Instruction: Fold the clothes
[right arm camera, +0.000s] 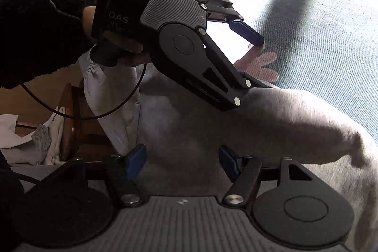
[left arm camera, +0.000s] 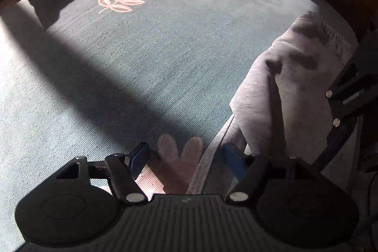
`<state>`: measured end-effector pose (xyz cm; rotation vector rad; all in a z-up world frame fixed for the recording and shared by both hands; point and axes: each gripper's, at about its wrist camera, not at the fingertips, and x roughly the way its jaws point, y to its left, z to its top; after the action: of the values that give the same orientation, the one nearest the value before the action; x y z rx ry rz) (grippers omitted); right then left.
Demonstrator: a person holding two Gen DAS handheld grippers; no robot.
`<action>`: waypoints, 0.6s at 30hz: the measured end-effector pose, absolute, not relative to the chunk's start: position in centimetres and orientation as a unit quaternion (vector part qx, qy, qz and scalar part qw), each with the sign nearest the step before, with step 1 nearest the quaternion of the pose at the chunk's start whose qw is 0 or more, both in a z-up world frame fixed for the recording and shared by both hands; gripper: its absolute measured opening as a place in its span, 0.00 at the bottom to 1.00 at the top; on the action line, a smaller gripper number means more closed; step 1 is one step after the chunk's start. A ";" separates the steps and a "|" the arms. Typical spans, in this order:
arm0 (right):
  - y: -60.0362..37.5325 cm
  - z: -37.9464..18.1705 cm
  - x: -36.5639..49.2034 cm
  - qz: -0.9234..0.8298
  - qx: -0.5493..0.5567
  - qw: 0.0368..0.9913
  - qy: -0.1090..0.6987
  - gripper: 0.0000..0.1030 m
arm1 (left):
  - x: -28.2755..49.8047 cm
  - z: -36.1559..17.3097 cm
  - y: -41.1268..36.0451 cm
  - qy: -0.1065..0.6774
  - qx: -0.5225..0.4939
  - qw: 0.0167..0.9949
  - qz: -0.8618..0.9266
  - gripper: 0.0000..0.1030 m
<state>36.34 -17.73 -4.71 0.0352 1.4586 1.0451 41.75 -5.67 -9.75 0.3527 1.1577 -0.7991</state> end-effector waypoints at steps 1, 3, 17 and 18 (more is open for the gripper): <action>-18.4 -4.7 36.3 0.445 0.026 0.629 0.637 0.70 | 41.6 -9.7 -6.0 0.526 0.164 0.748 -0.370 0.69; -20.4 -4.9 36.6 0.414 0.067 0.640 0.644 0.70 | 41.3 -9.6 -7.0 0.515 0.173 0.747 -0.385 0.69; -31.1 -2.9 38.0 0.313 0.208 0.697 0.610 0.70 | 36.0 -8.4 -11.4 0.458 0.196 0.740 -0.451 0.68; -31.6 -2.8 39.0 0.312 0.212 0.703 0.604 0.70 | 35.6 -8.5 -11.6 0.459 0.199 0.740 -0.449 0.68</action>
<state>39.02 -31.57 -2.79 0.4724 1.3432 0.6935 35.59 -11.57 -8.51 0.4357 1.0078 -0.9840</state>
